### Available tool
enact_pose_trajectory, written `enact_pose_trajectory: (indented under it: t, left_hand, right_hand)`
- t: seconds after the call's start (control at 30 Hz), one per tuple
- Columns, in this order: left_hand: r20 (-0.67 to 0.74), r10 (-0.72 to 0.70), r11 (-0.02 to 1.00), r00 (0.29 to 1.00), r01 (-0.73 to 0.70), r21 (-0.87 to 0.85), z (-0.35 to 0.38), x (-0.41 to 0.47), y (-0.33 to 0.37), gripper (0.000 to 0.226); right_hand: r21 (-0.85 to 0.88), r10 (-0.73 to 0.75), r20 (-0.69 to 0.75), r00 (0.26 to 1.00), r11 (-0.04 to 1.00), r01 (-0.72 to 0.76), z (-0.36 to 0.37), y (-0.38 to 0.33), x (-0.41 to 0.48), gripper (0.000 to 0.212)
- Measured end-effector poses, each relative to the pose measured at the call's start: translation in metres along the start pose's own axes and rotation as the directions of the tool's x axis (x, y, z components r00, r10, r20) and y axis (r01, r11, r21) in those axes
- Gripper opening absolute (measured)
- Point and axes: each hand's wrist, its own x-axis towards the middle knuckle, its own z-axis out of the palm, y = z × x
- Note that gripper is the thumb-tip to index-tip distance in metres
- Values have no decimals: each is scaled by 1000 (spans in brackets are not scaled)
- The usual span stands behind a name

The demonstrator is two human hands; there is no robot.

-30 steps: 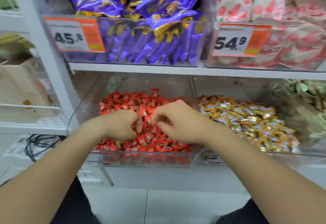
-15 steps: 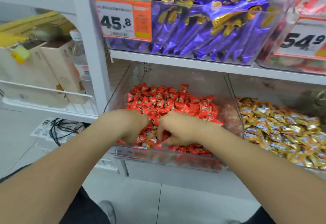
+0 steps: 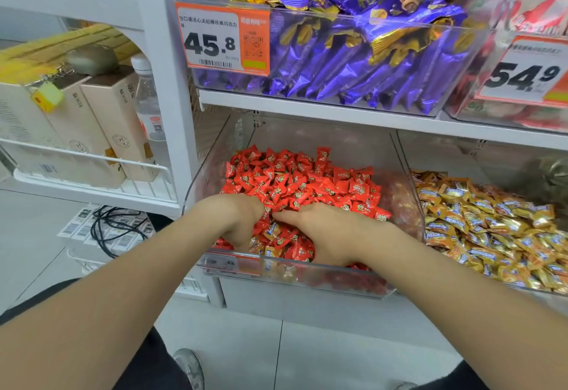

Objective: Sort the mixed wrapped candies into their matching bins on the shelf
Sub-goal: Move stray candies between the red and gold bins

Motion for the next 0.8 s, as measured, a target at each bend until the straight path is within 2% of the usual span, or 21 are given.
enact_pose_trajectory:
  t: [0.17, 0.2, 0.27, 0.33, 0.37, 0.43, 0.53, 0.6, 0.67, 0.73, 0.77, 0.8]
  left_hand:
    - [-53, 34, 965, 998, -47, -257, 16, 6, 4, 82]
    - [-67, 23, 947, 997, -43, -317, 18, 5, 8, 83]
    - [-101, -10, 890, 995, -37, -455, 20, 6, 13, 71]
    - [-132, -52, 783, 990, -42, -621, 22, 10, 17, 55]
    - [-123, -71, 708, 990, -37, -705, 24, 13, 17, 54]
    - [-101, -94, 551, 990, -33, -834, 28, 18, 16, 64]
    - [-159, -90, 339, 983, -120, -933, 26, 22, 13, 75]
    - [-251, -93, 269, 964, -218, -938, 21, 24, 9, 78]
    - [-347, -101, 340, 932, -296, -893, 17, 25, 7, 68]
    - [-387, -95, 412, 917, -318, -854, 17, 29, 9, 44]
    - [-398, -93, 462, 912, -315, -829, 17, 31, 10, 33]
    - [-428, -91, 557, 899, -310, -770, 19, 32, 11, 27]
  right_hand:
    - [139, 139, 23, 990, 980, -141, 8, -1, 8, 126]
    - [162, 176, 11, 984, 971, -175, 11, -2, 10, 127]
    - [196, 227, -11, 974, 955, -221, 17, -6, 16, 122]
    - [246, 251, -31, 968, 940, -236, 20, -9, 20, 111]
    - [294, 264, -41, 964, 925, -241, 20, -8, 21, 108]
    - [399, 299, -51, 953, 881, -255, 15, -2, 18, 109]
    - [485, 325, -101, 940, 841, -239, 0, 11, 5, 111]
    - [524, 365, -161, 917, 819, -234, -15, 20, -6, 107]
    - [550, 436, -224, 872, 795, -256, -24, 28, -15, 95]
    - [517, 478, -284, 831, 807, -287, -27, 31, -25, 81]
    - [473, 481, -312, 819, 827, -305, -28, 30, -29, 75]
    - [425, 479, -340, 809, 846, -322, -28, 28, -32, 69]
